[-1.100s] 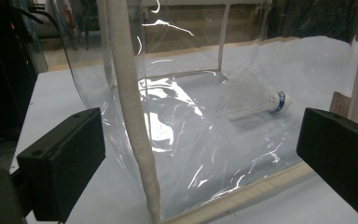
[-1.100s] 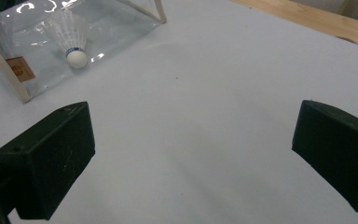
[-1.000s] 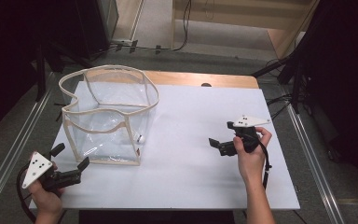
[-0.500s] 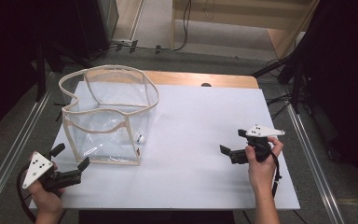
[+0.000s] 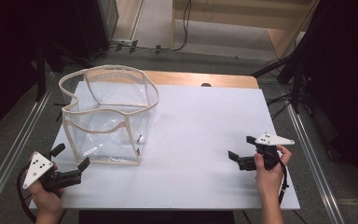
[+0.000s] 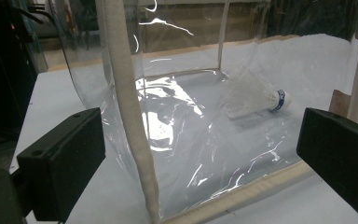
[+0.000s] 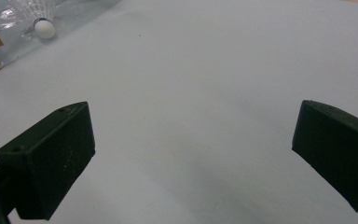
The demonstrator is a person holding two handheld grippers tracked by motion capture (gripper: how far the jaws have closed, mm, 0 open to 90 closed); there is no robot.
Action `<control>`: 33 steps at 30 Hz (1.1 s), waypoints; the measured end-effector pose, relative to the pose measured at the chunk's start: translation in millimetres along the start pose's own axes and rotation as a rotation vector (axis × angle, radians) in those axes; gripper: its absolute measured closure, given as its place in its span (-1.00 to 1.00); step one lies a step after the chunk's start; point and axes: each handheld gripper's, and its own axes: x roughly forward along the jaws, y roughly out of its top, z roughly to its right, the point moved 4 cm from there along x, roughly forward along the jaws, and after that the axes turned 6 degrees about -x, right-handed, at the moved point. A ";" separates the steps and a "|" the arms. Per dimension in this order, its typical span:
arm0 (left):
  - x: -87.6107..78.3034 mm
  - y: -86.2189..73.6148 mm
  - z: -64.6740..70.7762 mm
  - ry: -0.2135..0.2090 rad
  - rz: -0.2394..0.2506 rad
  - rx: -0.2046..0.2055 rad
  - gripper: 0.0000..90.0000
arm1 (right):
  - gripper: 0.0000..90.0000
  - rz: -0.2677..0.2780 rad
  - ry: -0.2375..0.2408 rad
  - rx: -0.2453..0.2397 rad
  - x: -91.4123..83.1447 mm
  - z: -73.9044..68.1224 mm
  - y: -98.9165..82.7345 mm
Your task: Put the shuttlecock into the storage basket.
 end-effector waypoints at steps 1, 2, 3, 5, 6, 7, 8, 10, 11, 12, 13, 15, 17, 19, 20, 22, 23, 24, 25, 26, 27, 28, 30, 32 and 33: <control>0.0 0.0 0.0 0.000 0.000 0.000 -0.96 | -1.00 -0.003 -0.001 0.003 -0.8 0.4 -1.9; 0.0 0.0 0.0 0.000 0.000 0.000 -0.96 | -1.00 -0.001 -0.001 0.003 -1.0 1.0 -3.7; 0.0 0.0 0.0 0.000 0.000 0.000 -0.96 | -1.00 0.001 -0.004 0.004 -1.5 1.6 -5.7; -0.1 0.0 -0.1 0.000 0.000 0.000 -0.96 | -1.00 0.001 -0.008 0.011 -2.9 2.6 -9.9; 0.0 0.0 -0.2 0.000 0.001 -0.001 -0.96 | -1.00 0.003 -0.011 0.016 -3.5 3.2 -11.6; 0.1 0.1 -0.2 0.000 0.001 -0.001 -0.96 | -1.00 0.005 -0.012 0.020 -4.3 3.7 -13.3; 0.1 0.1 -0.2 0.000 0.001 -0.001 -0.96 | -1.00 0.006 -0.015 0.023 -5.3 4.3 -14.9; 0.1 0.1 -0.2 0.000 0.001 -0.001 -0.96 | -1.00 0.008 -0.021 0.026 -7.4 5.3 -17.4; 0.1 0.1 -0.3 0.000 0.001 -0.001 -0.96 | -1.00 0.008 -0.022 0.030 -8.7 5.8 -18.8; 0.1 0.1 -0.3 -0.001 0.001 -0.002 -0.96 | -1.00 0.010 -0.024 0.025 -9.6 6.9 -20.3; 0.2 0.2 -0.4 -0.001 0.002 -0.001 -0.96 | -1.00 0.009 -0.030 0.027 -10.5 8.1 -21.9; 0.4 0.2 -0.3 -0.002 0.002 -0.002 -0.96 | -1.00 0.015 -0.039 0.034 -12.5 10.2 -25.3; 0.5 0.3 -0.4 -0.001 0.004 -0.004 -0.96 | -1.00 0.015 -0.043 0.034 -14.4 12.1 -28.9; 0.4 0.4 -0.6 -0.004 0.003 -0.004 -0.96 | -1.00 0.025 -0.050 0.037 -16.6 14.3 -31.2; 0.3 0.5 -0.6 -0.002 0.003 -0.004 -0.96 | -1.00 0.031 -0.049 0.043 -18.4 14.9 -32.3; 0.0 0.6 -0.7 -0.002 0.003 -0.005 -0.96 | -1.00 0.053 -0.052 0.053 -22.2 17.0 -35.1; -0.1 0.6 -0.9 -0.002 0.003 -0.006 -0.96 | -1.00 0.060 -0.059 0.056 -24.1 18.4 -36.7; -0.1 0.7 -1.0 -0.001 0.005 -0.009 -0.96 | -1.00 0.063 -0.064 0.060 -26.1 18.9 -38.1; -0.1 0.8 -1.1 -0.001 0.005 -0.009 -0.96 | -1.00 0.061 -0.069 0.054 -27.9 19.3 -39.2; 0.0 0.9 -1.3 -0.002 0.004 -0.007 -0.96 | -1.00 0.060 -0.077 0.043 -29.7 20.1 -40.5; 0.1 0.9 -1.2 -0.002 0.004 -0.007 -0.96 | -1.00 0.059 -0.077 0.044 -31.5 20.1 -41.8; 0.1 0.9 -1.2 -0.003 0.004 -0.007 -0.96 | -1.00 0.060 -0.077 0.042 -33.1 21.0 -43.6; 0.0 1.1 -1.5 -0.003 0.005 -0.007 -0.96 | -1.00 0.078 -0.077 0.058 -36.1 23.7 -47.2; -0.3 1.1 -1.7 -0.003 0.006 -0.011 -0.96 | -1.00 0.087 -0.079 0.061 -37.7 25.5 -48.5; -0.4 1.1 -1.7 -0.003 0.007 -0.011 -0.96 | -1.00 0.091 -0.078 0.057 -37.9 25.7 -48.8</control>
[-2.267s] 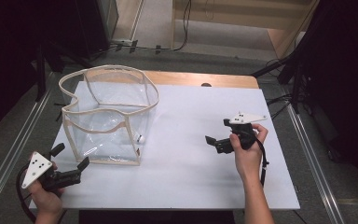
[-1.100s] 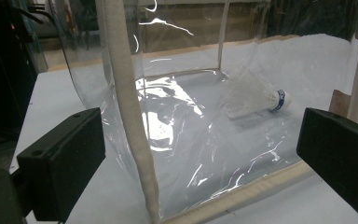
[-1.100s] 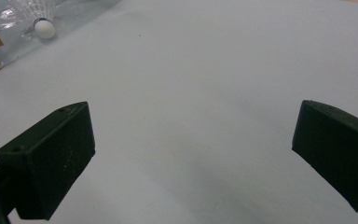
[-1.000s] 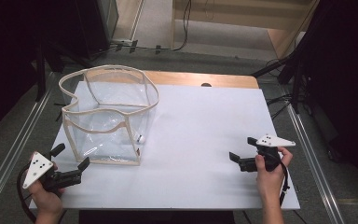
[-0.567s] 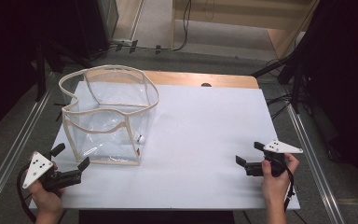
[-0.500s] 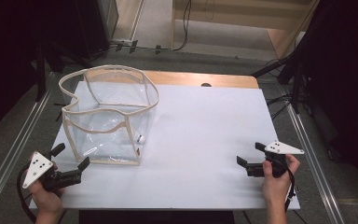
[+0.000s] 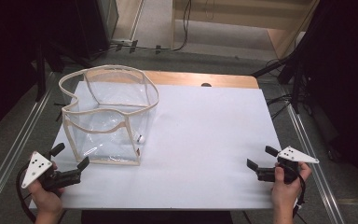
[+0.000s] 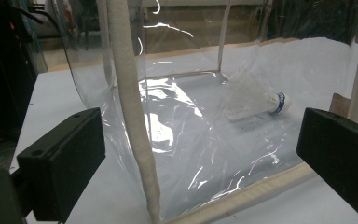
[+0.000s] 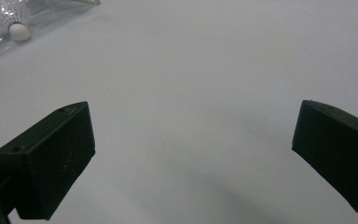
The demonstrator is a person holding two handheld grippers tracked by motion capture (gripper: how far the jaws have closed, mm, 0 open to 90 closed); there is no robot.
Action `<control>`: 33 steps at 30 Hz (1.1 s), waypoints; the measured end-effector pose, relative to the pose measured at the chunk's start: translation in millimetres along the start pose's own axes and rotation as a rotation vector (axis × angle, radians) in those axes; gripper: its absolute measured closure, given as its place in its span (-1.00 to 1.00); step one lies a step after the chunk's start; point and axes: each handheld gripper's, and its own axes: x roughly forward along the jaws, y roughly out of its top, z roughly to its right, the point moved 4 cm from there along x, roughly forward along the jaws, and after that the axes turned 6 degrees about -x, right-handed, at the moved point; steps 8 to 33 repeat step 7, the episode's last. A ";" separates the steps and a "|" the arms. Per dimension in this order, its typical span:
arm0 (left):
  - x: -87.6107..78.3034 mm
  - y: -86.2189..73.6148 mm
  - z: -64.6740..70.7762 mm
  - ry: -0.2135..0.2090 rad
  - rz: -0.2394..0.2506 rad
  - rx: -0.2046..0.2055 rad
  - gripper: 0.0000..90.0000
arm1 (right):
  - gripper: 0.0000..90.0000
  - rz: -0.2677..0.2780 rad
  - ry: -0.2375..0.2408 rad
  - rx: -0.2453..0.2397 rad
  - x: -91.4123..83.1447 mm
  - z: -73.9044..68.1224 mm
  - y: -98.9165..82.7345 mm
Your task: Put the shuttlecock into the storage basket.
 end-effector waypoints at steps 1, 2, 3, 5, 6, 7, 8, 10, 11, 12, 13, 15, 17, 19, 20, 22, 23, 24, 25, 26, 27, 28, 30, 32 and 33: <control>0.0 -0.1 0.0 0.000 0.000 0.000 -0.96 | -1.00 -0.001 -0.001 -0.006 0.2 -0.4 -0.1; -0.1 0.0 0.1 -0.001 0.000 0.001 -0.96 | -1.00 0.000 0.001 -0.006 0.9 -1.3 0.1; -0.1 -0.1 0.2 -0.001 -0.001 0.001 -0.96 | -1.00 0.000 0.004 -0.013 2.1 -1.7 0.3; 0.0 -0.1 0.3 0.000 -0.001 0.002 -0.96 | -1.00 -0.009 0.016 -0.014 4.2 -3.1 0.4; 0.0 0.0 0.3 0.000 -0.001 0.002 -0.96 | -1.00 -0.015 0.007 -0.024 5.4 -3.7 0.5; 0.0 0.0 0.3 0.000 -0.001 0.002 -0.96 | -1.00 -0.028 -0.003 -0.028 6.2 -4.9 1.2; 0.0 0.0 0.3 0.000 -0.001 0.002 -0.96 | -1.00 -0.028 -0.003 -0.028 6.2 -4.9 1.2; 0.0 0.0 0.3 0.000 -0.001 0.002 -0.96 | -1.00 -0.028 -0.003 -0.028 6.2 -4.9 1.2; 0.0 0.0 0.3 0.000 -0.001 0.002 -0.96 | -1.00 -0.028 -0.003 -0.028 6.2 -4.9 1.2; 0.0 0.0 0.3 0.000 -0.001 0.002 -0.96 | -1.00 -0.028 -0.003 -0.028 6.2 -4.9 1.2; 0.0 0.0 0.3 0.000 -0.001 0.002 -0.96 | -1.00 -0.028 -0.003 -0.028 6.2 -4.9 1.2; 0.0 0.0 0.3 0.000 -0.001 0.002 -0.96 | -1.00 -0.028 -0.003 -0.028 6.2 -4.9 1.2; 0.0 0.0 0.3 0.000 -0.001 0.002 -0.96 | -1.00 -0.028 -0.003 -0.028 6.2 -4.9 1.2; 0.0 0.0 0.3 0.000 -0.001 0.002 -0.96 | -1.00 -0.028 -0.003 -0.028 6.2 -4.9 1.2; 0.0 0.0 0.3 0.000 -0.001 0.002 -0.96 | -1.00 -0.028 -0.003 -0.028 6.2 -4.9 1.2; 0.0 0.0 0.3 0.000 -0.001 0.002 -0.96 | -1.00 -0.028 -0.003 -0.028 6.2 -4.9 1.2; 0.0 0.0 0.3 0.000 -0.001 0.002 -0.96 | -1.00 -0.028 -0.003 -0.028 6.2 -4.9 1.2; 0.0 0.0 0.3 0.000 -0.001 0.002 -0.96 | -1.00 -0.028 -0.003 -0.028 6.2 -4.9 1.2; 0.0 0.0 0.3 0.000 -0.001 0.002 -0.96 | -1.00 -0.028 -0.003 -0.028 6.2 -4.9 1.2; 0.0 0.0 0.3 0.000 -0.001 0.002 -0.96 | -1.00 -0.028 -0.003 -0.028 6.2 -4.9 1.2; 0.0 0.0 0.3 0.000 -0.001 0.002 -0.96 | -1.00 -0.028 -0.003 -0.028 6.2 -4.9 1.2; 0.0 0.0 0.3 0.000 -0.001 0.002 -0.96 | -1.00 -0.028 -0.003 -0.028 6.2 -4.9 1.2; 0.0 0.0 0.3 0.000 -0.001 0.002 -0.96 | -1.00 -0.028 -0.003 -0.028 6.2 -4.9 1.2; 0.0 0.0 0.3 0.000 -0.001 0.002 -0.96 | -1.00 -0.028 -0.003 -0.028 6.2 -4.9 1.2; 0.0 0.0 0.3 0.000 -0.001 0.002 -0.96 | -1.00 -0.028 -0.003 -0.028 6.2 -4.9 1.2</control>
